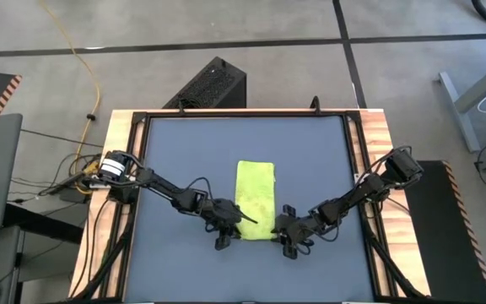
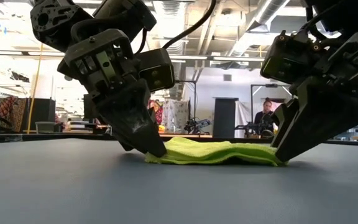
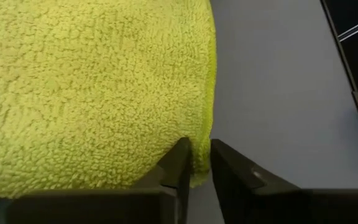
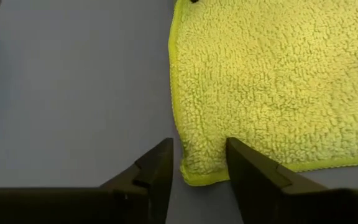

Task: Roll towel
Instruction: Roll the green towel

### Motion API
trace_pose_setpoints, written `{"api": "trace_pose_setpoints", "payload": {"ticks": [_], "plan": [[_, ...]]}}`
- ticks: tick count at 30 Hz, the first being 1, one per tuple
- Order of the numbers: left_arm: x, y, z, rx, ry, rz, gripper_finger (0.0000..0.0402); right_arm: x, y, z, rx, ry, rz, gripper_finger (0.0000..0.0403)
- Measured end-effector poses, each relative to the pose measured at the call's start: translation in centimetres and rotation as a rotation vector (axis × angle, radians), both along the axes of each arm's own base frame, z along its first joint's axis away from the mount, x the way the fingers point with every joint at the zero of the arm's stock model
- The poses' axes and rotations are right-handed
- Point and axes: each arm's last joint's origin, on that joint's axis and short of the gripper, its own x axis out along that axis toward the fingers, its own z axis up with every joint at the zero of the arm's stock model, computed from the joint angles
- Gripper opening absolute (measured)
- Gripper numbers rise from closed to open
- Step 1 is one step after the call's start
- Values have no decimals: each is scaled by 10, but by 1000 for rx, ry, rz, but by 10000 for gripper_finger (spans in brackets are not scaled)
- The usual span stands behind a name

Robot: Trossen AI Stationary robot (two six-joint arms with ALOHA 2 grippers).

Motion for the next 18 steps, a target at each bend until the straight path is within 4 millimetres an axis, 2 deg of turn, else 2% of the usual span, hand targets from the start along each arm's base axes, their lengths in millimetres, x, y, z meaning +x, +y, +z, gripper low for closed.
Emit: {"api": "trace_pose_setpoints", "payload": {"ticks": [4, 9, 13, 18], "plan": [[0, 0, 1, -5, -4, -4, 98, 0, 0, -1, -3, 10, 1, 152], [1, -1, 2, -22, -17, -26, 115, -1, -2, 1, 1, 17, -5, 81], [1, -1, 2, -24, -15, -27, 97, -1, -4, 8, 31, 17, 13, 19], [1, -1, 2, -34, -14, -25, 35, -2, -11, 23, 62, -7, 9, 25]]}}
